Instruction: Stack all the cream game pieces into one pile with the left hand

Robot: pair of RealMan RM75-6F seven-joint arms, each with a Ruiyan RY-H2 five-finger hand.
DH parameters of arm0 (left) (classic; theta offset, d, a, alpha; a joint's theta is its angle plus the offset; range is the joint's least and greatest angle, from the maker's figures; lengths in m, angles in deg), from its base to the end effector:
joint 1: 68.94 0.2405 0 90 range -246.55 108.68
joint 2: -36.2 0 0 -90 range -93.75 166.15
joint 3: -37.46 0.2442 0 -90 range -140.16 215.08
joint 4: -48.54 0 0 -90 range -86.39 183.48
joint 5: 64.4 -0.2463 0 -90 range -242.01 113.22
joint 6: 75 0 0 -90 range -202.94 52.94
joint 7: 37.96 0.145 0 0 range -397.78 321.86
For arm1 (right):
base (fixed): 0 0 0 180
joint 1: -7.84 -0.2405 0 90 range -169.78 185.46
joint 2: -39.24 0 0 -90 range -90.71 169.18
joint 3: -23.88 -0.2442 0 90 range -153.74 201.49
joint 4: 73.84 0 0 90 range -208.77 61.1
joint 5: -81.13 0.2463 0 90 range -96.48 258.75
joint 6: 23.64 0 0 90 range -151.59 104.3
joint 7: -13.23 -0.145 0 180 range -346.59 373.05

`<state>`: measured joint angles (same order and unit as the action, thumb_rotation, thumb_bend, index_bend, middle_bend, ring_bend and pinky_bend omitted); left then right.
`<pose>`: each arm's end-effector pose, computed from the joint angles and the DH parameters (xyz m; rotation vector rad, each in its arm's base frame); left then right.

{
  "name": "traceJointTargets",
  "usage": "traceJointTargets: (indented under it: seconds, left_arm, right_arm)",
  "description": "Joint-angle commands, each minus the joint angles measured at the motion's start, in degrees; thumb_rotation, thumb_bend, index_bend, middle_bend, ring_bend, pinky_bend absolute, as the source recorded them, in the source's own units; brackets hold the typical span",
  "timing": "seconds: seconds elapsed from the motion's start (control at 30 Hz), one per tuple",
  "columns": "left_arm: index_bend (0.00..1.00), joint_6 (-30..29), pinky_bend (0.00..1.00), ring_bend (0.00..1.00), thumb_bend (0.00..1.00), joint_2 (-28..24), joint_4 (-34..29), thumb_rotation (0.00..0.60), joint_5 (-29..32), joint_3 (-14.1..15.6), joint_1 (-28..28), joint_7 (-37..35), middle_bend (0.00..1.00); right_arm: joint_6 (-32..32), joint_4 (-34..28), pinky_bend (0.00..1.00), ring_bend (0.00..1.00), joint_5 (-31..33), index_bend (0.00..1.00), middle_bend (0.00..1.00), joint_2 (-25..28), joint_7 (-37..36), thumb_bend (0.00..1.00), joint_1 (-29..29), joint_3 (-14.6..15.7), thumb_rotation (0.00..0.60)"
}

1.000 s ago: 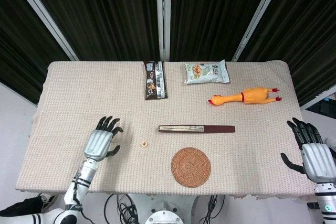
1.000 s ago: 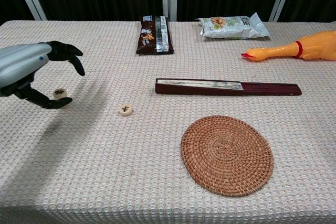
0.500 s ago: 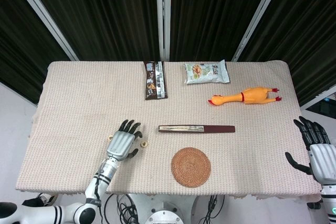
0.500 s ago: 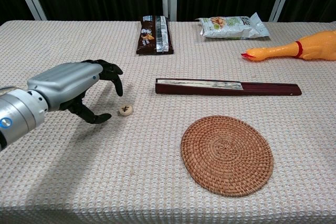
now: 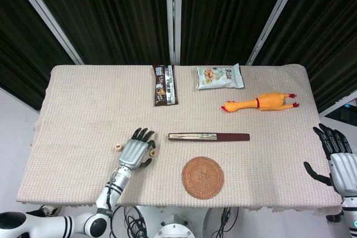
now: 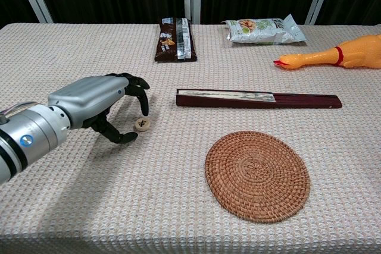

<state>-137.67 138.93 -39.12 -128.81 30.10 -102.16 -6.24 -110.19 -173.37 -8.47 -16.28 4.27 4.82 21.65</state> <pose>-0.1162 0.2613 -0.1141 -1.8514 -1.0550 -0.9217 -0.2979 -0.1704 0.1527 1.3712 -0.9880 1.0258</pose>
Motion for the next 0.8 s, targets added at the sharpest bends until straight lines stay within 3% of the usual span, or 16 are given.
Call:
traceJointTargets:
  seconds: [0.03,0.8]
  left_arm:
    - [0.41,0.26,0.00,0.00,0.29,0.28,0.38,0.600,0.31,-0.13,-0.26,-0.20,0.09]
    - [0.48,0.66,0.00,0.00,0.28,0.70,1.41,0.600,1.60,-0.48,-0.94,-2.71,0.10]
  right_arm:
    - [0.04,0.01,0.00,0.00,0.01,0.00,0.00,0.01,-0.02,0.24,-0.01,0.00,0.600]
    - [0.01,0.02,0.00,0.00,0.23,0.00,0.00,0.09,-0.23,0.24,0.11,-0.12,0.600]
